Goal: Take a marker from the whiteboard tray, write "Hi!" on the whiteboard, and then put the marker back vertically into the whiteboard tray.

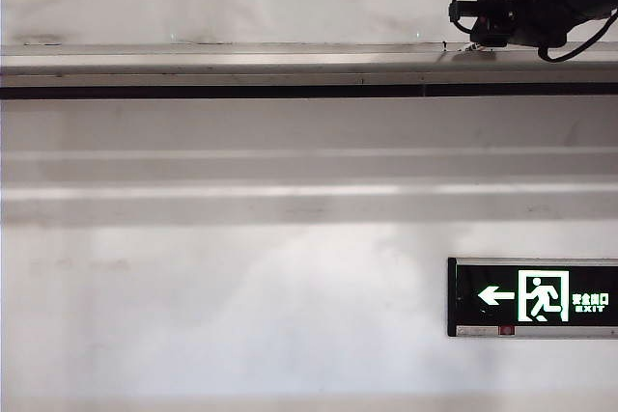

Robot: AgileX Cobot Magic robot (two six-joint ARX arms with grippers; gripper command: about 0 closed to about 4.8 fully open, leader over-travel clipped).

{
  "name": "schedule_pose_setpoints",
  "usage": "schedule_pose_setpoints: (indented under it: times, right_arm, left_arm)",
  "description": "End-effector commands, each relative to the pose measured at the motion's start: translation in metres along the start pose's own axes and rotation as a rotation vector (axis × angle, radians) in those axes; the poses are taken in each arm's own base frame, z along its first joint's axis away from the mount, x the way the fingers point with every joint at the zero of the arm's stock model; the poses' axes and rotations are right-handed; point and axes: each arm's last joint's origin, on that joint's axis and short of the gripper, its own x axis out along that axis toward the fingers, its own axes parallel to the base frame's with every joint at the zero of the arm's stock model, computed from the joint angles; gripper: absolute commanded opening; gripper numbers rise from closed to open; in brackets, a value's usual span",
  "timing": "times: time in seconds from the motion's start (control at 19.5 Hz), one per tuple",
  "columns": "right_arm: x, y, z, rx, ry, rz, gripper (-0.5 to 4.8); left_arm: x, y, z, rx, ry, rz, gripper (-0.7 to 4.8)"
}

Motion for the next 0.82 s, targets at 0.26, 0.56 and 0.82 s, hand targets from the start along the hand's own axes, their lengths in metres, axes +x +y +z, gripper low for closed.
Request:
schedule_pose_setpoints:
  times: [0.26, 0.56, 0.82]
  right_arm:
    - [0.0001, 0.0008, 0.0001, 0.001, 0.012, 0.007, 1.44]
    - [0.0000, 0.0006, -0.0006, 0.000, 0.019, 0.004, 0.35]
    - [-0.0017, 0.0009, 0.0033, 0.001, 0.008, 0.008, 0.35]
  left_arm:
    - [-0.0016, -0.0010, 0.0019, 0.006, -0.014, -0.008, -0.06]
    - [-0.0016, -0.0010, 0.0019, 0.006, -0.014, -0.008, -0.06]
    - [-0.0016, -0.0010, 0.0019, 0.006, -0.014, -0.008, -0.06]
